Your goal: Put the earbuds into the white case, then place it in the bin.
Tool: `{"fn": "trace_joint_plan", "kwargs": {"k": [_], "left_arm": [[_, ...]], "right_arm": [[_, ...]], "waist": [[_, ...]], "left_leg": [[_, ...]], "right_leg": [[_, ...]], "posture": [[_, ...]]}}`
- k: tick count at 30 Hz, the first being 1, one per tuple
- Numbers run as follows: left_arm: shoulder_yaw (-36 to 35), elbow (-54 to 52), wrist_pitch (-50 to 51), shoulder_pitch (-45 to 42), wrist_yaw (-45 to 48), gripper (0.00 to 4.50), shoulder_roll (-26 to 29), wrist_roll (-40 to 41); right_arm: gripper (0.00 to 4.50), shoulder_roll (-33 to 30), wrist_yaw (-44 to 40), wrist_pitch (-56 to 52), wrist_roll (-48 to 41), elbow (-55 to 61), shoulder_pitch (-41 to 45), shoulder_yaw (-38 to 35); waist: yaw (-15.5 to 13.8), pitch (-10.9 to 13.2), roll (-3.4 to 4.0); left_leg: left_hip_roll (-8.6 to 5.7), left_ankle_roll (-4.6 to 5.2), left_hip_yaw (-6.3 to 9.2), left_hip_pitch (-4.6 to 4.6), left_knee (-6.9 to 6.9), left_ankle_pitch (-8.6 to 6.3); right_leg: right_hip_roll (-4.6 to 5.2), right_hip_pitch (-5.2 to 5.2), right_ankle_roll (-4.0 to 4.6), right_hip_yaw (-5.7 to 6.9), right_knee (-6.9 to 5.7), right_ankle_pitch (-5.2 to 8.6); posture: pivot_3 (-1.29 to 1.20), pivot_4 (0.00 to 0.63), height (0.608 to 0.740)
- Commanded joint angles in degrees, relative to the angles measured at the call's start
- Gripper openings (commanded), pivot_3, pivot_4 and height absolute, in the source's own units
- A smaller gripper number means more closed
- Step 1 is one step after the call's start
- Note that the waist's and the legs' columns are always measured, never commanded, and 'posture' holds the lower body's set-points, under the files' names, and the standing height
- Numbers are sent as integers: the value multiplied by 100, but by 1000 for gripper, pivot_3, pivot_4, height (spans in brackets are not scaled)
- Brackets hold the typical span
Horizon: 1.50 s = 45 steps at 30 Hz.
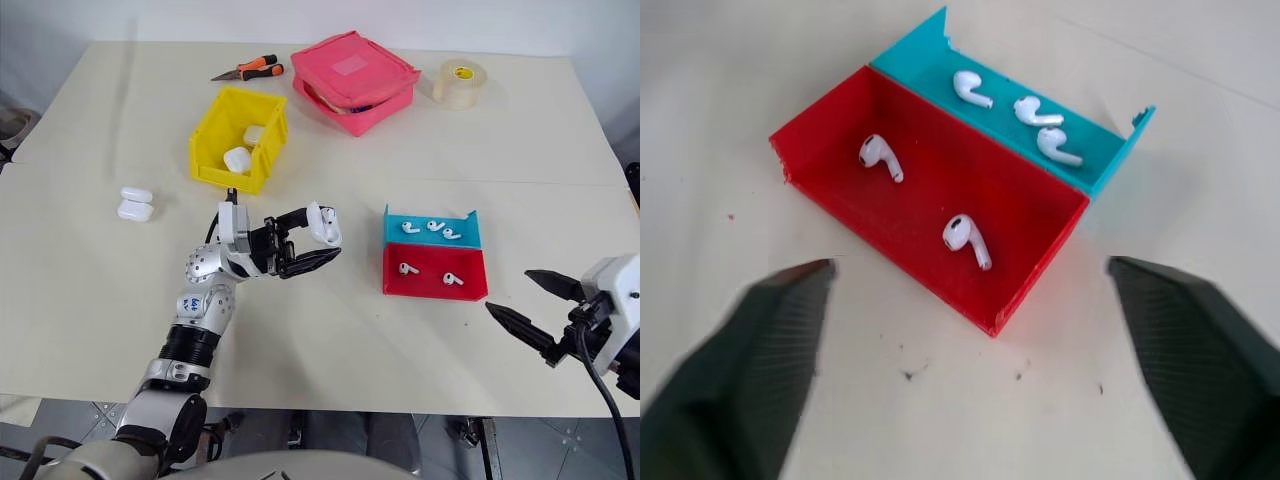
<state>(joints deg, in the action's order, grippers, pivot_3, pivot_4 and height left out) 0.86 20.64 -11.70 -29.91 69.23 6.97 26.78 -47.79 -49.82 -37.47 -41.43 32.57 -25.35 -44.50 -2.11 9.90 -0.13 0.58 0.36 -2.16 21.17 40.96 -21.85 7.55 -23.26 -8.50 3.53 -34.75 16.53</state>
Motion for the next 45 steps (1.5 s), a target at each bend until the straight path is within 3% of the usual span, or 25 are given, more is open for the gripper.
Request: {"fn": "trace_joint_plan", "kwargs": {"k": [1, 10, 16, 20, 24, 26, 30, 45], "left_arm": [[-56, -277, -83, -8, -82, 2795, 40, 36], [-78, -669, -118, 274, -388, 2795, 124, -11], [-29, -1118, -89, 586, -637, 2795, 181, -26], [30, -1386, -104, 807, -837, 2795, 159, -51], [108, -1581, -109, 966, -970, 2795, 138, -66], [146, -1640, -113, 1015, -1020, 2795, 117, -80], [196, -1671, -132, 1032, -1096, 2795, 82, -85], [222, -1359, -212, 794, -1090, 2795, 61, -87]], "right_arm": [[4440, -46, -51, 170, 16, 50, 80, -300], [4440, -674, 130, -69, 50, -367, 1473, 730], [4440, -1463, 164, -664, 453, -1059, 3093, 2433], [4440, -1800, -132, -833, 1256, -1989, 4562, 3949], [4269, -1740, -520, -833, 1827, -2724, 5671, 4864], [3830, -1657, -699, -758, 2099, -3036, 6087, 5205], [2502, -1477, -931, -767, 2346, -3299, 6514, 5535], [2502, -669, -1315, -518, 3773, -4760, 7754, 6712]], "waist": [[-3, 0, 0], [61, 0, 0], [71, 0, 4], [26, 1, 4], [95, 1, 11], [87, 1, 13], [75, 2, 13], [90, 1, 14]], "left_leg": [[0, 0, 0, 0, 0, 0], [5, -1, 3, -1, -1, 1], [2, -1, 3, 0, 2, 1], [3, -1, 14, 8, 3, 0], [1, 1, 0, 9, 1, -1], [6, 0, 0, 9, 0, 0], [0, 0, 0, 14, 4, 0], [-1, -1, -3, 16, 2, 0]], "right_leg": [[0, 0, 0, 0, 0, 0], [-3, -1, 1, 2, -1, 0], [2, 0, 1, 1, 0, 0], [2, 1, 1, 13, 5, 1], [7, -6, -6, 4, 12, -3], [2, -9, -4, 6, 10, -2], [8, -9, -4, 6, 9, -2], [8, -12, -4, 8, 11, -3]], "posture": [[0, 150, 740], [0, 150, 740], [0, 150, 740], [0, 150, 740], [0, 150, 740], [0, 150, 740], [0, 150, 740], [0, 150, 740]]}}
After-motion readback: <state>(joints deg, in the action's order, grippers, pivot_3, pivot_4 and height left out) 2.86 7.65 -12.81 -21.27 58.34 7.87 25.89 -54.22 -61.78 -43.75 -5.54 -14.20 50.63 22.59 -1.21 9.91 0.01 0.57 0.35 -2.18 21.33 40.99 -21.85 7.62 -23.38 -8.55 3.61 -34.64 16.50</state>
